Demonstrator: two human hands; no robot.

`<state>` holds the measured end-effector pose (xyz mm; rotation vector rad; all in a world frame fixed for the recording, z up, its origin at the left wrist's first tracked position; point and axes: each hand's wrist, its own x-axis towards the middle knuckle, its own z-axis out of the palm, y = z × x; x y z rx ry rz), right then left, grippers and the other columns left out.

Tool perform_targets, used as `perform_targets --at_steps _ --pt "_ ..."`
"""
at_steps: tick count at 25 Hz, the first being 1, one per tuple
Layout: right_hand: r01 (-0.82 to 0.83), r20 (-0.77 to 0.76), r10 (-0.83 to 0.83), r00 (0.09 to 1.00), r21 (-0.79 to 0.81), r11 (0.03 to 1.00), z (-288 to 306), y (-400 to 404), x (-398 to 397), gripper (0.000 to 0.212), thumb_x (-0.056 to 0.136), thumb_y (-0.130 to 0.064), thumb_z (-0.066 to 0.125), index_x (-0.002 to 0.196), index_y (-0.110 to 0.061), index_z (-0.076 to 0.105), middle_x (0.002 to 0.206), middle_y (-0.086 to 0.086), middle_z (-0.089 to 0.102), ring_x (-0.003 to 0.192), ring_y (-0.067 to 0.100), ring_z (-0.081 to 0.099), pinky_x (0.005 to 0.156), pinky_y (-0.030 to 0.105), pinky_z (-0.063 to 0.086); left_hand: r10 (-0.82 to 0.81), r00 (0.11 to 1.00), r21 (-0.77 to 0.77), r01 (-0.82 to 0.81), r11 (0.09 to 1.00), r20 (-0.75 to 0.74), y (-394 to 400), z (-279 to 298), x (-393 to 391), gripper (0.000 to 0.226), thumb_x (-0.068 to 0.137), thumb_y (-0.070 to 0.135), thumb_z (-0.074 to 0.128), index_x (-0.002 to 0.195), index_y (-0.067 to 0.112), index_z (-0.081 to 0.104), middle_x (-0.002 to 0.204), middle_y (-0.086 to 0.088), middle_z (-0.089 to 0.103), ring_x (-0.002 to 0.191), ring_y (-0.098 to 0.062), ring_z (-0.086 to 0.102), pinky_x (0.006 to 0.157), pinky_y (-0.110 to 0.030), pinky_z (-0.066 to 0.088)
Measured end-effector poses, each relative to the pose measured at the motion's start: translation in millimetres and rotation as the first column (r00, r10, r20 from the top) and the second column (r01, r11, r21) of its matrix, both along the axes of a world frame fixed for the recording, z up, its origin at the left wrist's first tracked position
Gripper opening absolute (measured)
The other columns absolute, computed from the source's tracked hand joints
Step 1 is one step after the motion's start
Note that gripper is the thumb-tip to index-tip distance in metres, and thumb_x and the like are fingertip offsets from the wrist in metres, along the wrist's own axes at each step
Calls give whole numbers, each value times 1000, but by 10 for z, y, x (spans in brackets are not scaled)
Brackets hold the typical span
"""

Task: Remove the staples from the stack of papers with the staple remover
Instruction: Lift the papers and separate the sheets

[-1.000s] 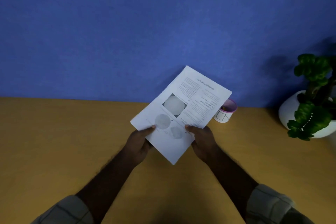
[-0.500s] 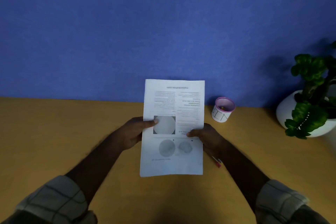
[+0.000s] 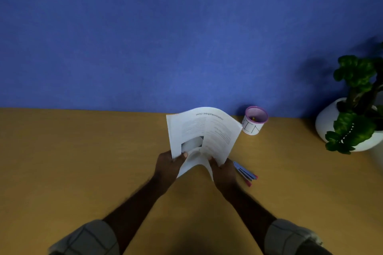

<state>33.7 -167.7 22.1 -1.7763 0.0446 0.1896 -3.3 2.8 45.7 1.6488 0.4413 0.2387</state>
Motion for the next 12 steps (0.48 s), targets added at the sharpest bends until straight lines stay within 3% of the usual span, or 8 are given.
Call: perform_targets --at_steps 3,5,9,12 --pt "-4 -19 4 1000 -13 1000 -147 -98 -41 12 96 -29 56 103 -38 59 104 -13 67 105 14 65 85 33 55 -4 1000 83 4 997 0 -26 -83 -45 23 90 21 72 85 42 65 78 24 71 80 4 68 58 -6 49" --pt "-14 -44 13 999 -26 1000 -171 -123 -3 13 97 -30 56 108 -32 60 109 -6 68 104 14 65 86 39 57 -54 999 133 53 990 4 -10 -95 3 22 91 22 71 87 43 66 78 28 70 80 9 67 59 -5 48" --pt "-24 -136 9 991 -106 994 -231 -165 21 16 97 -25 56 110 -19 63 109 2 69 104 20 66 89 44 57 -57 997 138 63 988 -51 -3 -127 38 9 92 21 69 98 27 72 90 17 70 84 3 65 66 -9 46" --pt "-109 -128 98 987 -79 991 -122 -216 97 13 94 -25 61 105 -31 64 105 -12 69 98 6 64 85 34 58 4 999 144 4 990 -54 103 -47 138 13 92 18 70 104 16 74 94 6 71 81 5 62 69 -19 48"
